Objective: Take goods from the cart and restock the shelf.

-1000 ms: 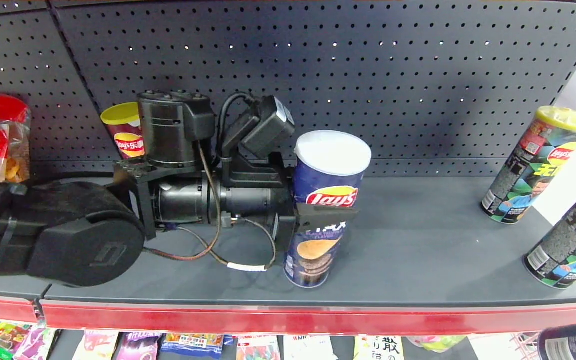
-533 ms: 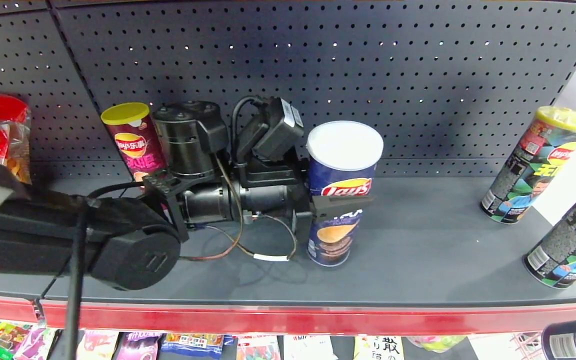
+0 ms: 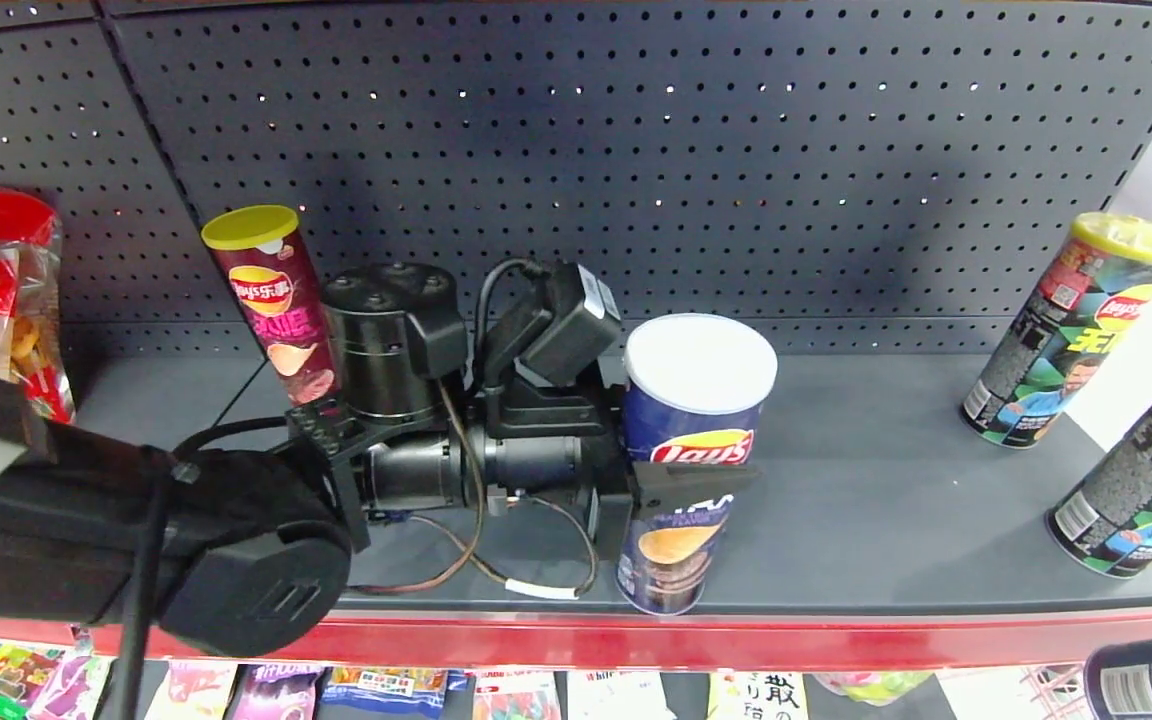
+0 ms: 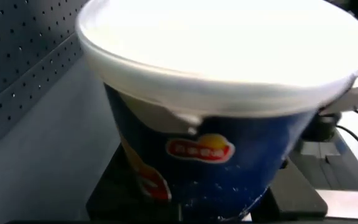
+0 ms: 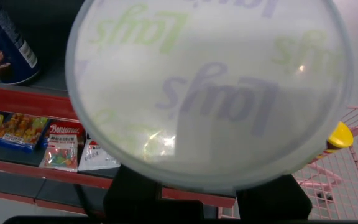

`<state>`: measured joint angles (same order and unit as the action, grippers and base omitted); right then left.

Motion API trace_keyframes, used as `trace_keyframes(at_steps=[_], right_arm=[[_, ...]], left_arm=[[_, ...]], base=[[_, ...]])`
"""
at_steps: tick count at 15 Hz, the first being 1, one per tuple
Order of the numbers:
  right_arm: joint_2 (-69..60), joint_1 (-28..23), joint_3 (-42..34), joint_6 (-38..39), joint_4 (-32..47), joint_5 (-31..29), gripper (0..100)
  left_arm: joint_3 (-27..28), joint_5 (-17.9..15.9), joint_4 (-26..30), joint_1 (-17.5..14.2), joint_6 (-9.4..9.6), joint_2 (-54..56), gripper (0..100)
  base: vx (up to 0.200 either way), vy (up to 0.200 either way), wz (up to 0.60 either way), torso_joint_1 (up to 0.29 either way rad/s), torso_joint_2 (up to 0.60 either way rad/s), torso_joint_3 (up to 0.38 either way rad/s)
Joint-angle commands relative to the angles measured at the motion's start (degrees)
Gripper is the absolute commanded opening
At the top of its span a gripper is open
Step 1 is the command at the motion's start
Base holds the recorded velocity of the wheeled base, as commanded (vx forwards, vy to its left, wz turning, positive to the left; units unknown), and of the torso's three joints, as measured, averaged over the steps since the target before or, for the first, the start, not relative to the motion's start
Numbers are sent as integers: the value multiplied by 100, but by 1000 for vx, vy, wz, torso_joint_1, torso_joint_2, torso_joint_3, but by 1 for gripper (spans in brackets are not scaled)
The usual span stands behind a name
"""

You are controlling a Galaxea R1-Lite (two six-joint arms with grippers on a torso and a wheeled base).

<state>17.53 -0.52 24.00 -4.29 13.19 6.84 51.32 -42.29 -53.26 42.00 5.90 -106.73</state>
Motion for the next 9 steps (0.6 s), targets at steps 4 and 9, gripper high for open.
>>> trace_keyframes(at_steps=[4,9], right_arm=[[49,0,-1,-2,-1,2,0],[75,0,52,-2,-1,2,0]], left_arm=[[-316,-34,-9,-7,-10,293,0],[-421,-254,9,-16,-282,478,0]], base=[[0,0,0,0,0,0],[0,0,0,0,0,0]])
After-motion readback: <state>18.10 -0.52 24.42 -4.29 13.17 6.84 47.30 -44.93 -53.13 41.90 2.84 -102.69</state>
